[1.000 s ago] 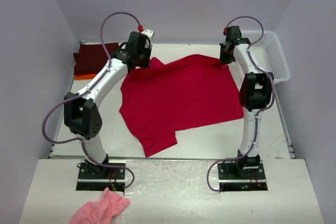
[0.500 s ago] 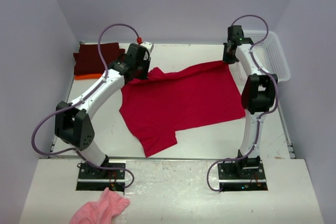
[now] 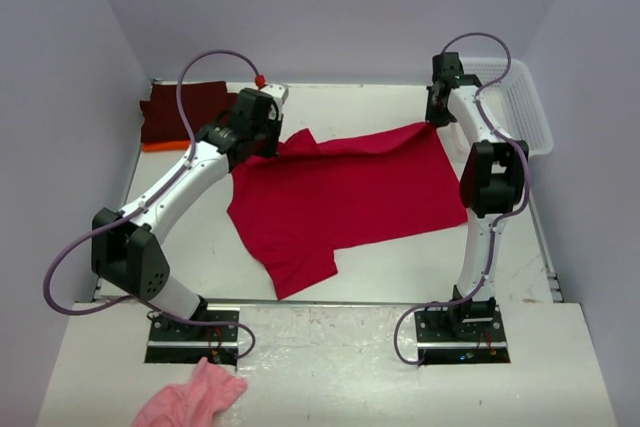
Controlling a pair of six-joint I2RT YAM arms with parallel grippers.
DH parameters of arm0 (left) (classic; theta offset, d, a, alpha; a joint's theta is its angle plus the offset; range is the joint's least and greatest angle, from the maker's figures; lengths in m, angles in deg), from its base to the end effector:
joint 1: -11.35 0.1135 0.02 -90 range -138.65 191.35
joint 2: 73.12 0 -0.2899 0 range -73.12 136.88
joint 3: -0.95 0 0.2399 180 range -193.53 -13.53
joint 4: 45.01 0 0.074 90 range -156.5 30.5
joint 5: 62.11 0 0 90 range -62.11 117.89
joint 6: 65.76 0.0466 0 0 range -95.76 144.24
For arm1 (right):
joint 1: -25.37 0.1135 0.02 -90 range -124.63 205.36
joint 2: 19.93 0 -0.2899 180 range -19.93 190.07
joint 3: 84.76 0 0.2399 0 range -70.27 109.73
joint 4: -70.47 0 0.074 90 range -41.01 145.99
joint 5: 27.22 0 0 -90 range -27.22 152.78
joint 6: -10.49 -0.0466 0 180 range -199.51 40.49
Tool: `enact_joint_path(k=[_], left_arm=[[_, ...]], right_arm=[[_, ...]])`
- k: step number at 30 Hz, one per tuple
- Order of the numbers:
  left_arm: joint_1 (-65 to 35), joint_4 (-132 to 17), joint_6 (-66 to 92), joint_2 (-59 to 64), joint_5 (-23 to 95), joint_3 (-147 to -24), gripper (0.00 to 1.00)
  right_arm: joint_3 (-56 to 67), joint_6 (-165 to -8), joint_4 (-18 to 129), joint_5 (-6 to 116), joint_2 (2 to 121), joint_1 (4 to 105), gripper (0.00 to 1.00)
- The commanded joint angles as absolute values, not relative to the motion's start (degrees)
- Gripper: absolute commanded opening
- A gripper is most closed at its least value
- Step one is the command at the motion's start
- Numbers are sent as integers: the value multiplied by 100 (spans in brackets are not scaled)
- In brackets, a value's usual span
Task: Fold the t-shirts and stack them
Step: Fold the flattened tshirt in 1/3 of the way
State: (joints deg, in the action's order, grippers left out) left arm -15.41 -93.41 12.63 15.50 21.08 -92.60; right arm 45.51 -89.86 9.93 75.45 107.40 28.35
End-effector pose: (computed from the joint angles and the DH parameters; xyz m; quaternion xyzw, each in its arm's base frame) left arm 0.3055 -0.1478 0.3412 0.0976 0.9122 -0.0780 0.3903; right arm 0.4992 0.0158 0.2555 0.0921 0.9505 -0.0731 0.2877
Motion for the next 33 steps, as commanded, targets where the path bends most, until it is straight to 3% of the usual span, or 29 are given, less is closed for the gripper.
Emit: enact_joint_path(k=[1, 11, 12, 14, 15, 16, 17, 20, 22, 26, 28, 29, 31, 33], left_arm=[[-1598, -9263, 1124, 1345, 2209, -9123, 0], [-1783, -9351, 983, 1117, 2095, -8806, 0], [-1792, -9377, 948, 1082, 2094, -8806, 0], [-1861, -9526, 808, 915, 1955, -8798, 0], [-1897, -9579, 764, 706, 1858, -8771, 21], [-1932, -9597, 711, 582, 1692, -8675, 40], [-1967, -9649, 571, 459, 1638, -8657, 53], [-2037, -9641, 254, -130, 1444, -8446, 56], [-2169, -9615, -35, -534, 1243, -8201, 67], [-2284, -9351, -54, -879, 1048, -7892, 69], [-2293, -9605, -89, -414, 1101, -8216, 57], [-2293, -9736, -89, -30, 1258, -8452, 28], [-2310, -9720, -115, 280, 1391, -8568, 0], [-2310, -9712, -142, 762, 1540, -8796, 0]], right_arm=[[4329, -9067, 1011, 7728, 10409, 2844, 0], [3748, -9040, 1108, 7886, 10075, 2853, 0], [3722, -9058, 1082, 7895, 10040, 2853, 17], [3521, -9137, 1098, 7982, 9838, 2862, 37], [3380, -9137, 1195, 7940, 9707, 2870, 85], [3248, -9146, 1370, 7974, 9575, 2879, 99], [3047, -9216, 1432, 8018, 9356, 2888, 99], [2834, -9269, 1626, 8036, 9021, 2967, 99], [2991, -9287, 1435, 8036, 8985, 3072, 99], [3053, -9339, 1424, 7887, 8853, 3292, 99], [2975, -9366, 1468, 7738, 8757, 3389, 99], [2974, -9392, 1390, 7633, 8748, 3441, 97], [2844, -9349, 1432, 7404, 8704, 3520, 86], [2720, -9357, 1476, 7350, 8608, 3661, 44]])
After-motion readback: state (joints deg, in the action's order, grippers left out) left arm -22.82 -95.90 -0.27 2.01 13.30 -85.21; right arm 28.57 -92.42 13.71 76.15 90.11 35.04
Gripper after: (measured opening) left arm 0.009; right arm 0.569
